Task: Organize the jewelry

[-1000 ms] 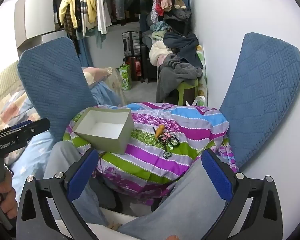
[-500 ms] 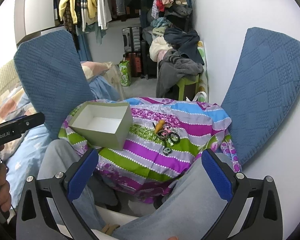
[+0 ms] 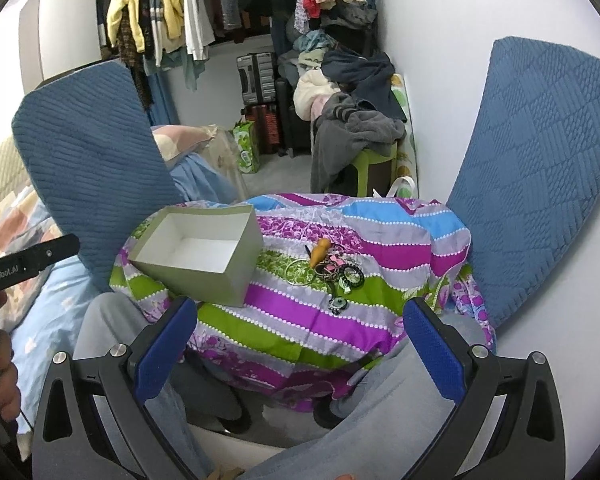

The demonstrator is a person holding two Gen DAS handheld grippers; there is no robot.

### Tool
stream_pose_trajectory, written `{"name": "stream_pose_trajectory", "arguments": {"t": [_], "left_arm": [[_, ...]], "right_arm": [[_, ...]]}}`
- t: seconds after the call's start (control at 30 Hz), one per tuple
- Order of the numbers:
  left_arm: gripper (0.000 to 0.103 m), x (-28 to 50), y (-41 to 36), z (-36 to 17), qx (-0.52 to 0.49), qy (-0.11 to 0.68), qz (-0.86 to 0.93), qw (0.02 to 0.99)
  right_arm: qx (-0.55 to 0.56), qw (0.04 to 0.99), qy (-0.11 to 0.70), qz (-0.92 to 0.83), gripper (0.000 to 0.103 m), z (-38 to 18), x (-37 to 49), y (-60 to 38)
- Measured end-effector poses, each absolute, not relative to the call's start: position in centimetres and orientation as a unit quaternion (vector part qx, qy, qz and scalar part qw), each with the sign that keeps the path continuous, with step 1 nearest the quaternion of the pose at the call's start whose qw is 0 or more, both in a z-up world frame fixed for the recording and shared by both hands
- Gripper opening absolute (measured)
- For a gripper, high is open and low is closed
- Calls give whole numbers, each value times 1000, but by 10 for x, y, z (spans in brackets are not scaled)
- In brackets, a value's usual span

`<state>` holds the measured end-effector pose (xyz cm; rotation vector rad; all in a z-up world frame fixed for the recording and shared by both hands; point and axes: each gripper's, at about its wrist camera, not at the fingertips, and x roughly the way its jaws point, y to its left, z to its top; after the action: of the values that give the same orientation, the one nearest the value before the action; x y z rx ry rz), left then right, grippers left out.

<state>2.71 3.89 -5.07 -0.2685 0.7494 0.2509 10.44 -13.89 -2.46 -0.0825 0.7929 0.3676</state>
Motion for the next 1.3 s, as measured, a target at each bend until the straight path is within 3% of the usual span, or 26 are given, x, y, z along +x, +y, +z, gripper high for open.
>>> {"name": "stream_pose_trajectory", "arguments": {"t": [0.93,1.3], "left_arm": [[80,34,35,-70,-128,377,116,910],[80,45,27,-79,-119,385,109,909]], "right_arm": [[-39,896,403,181,102,-41,113,-136],[-26,894,410,179,96,-47,116,-144]]}}
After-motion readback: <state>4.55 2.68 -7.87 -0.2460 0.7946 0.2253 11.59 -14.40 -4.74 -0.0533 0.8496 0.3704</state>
